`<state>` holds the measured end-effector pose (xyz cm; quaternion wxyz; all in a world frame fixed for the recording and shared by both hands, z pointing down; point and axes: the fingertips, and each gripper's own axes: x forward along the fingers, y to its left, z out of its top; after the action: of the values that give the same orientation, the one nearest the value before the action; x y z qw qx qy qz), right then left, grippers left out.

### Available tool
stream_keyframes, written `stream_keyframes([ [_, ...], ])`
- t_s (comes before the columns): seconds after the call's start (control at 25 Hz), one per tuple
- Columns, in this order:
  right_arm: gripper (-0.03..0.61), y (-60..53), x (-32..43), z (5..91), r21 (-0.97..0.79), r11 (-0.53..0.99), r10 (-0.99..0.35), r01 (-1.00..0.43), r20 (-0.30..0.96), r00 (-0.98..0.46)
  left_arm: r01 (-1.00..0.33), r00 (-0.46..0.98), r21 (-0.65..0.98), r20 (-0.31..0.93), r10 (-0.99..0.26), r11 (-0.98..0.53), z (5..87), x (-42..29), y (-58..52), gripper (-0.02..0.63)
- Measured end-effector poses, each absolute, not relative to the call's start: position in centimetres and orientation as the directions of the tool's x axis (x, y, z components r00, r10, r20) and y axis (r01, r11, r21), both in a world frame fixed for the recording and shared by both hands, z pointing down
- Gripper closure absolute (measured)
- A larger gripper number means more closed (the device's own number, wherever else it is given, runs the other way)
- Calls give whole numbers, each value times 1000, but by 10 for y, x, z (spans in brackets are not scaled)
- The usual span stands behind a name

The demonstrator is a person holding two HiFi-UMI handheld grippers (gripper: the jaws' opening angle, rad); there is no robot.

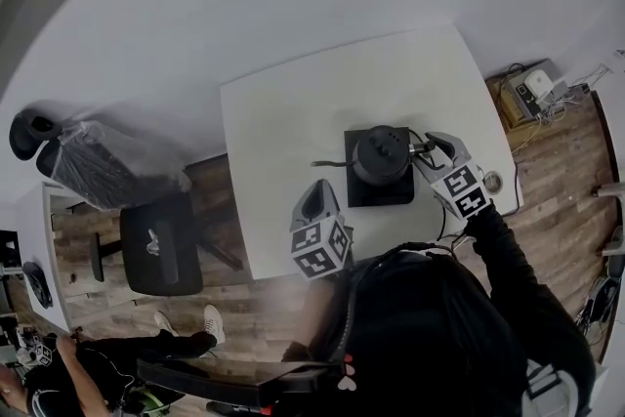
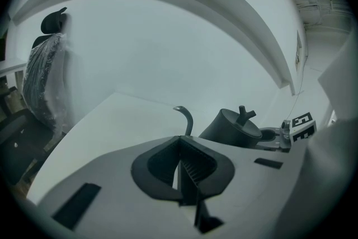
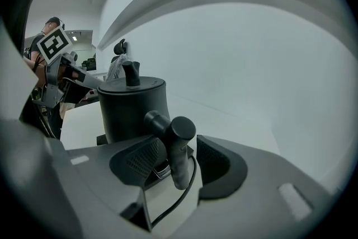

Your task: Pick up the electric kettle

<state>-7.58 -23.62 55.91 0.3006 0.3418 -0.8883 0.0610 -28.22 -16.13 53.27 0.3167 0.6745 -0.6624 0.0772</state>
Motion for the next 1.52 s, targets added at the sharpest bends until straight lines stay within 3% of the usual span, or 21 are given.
stream_keyframes([
  [0.36,406,-245,-76,564,147,737,-607,-660,573,-551,-944,107,319,534,-838,83,537,-286,-165,614],
  [0.6,462,-245,-79,565,150,716,-630,-682,559,-539,-947,102,311,542,-834,86,537,-289,-166,614],
  [1.08,489,-247,-78,567,217,683,-675,-698,551,-490,-944,105,318,544,-833,88,542,-293,-167,614],
  [1.44,489,-247,-78,568,211,682,-673,-700,557,-488,-913,241,407,459,-855,-39,544,-282,-187,609],
  [1.52,489,-247,-78,567,206,681,-672,-703,556,-488,-896,272,440,429,-861,-64,541,-277,-192,557],
])
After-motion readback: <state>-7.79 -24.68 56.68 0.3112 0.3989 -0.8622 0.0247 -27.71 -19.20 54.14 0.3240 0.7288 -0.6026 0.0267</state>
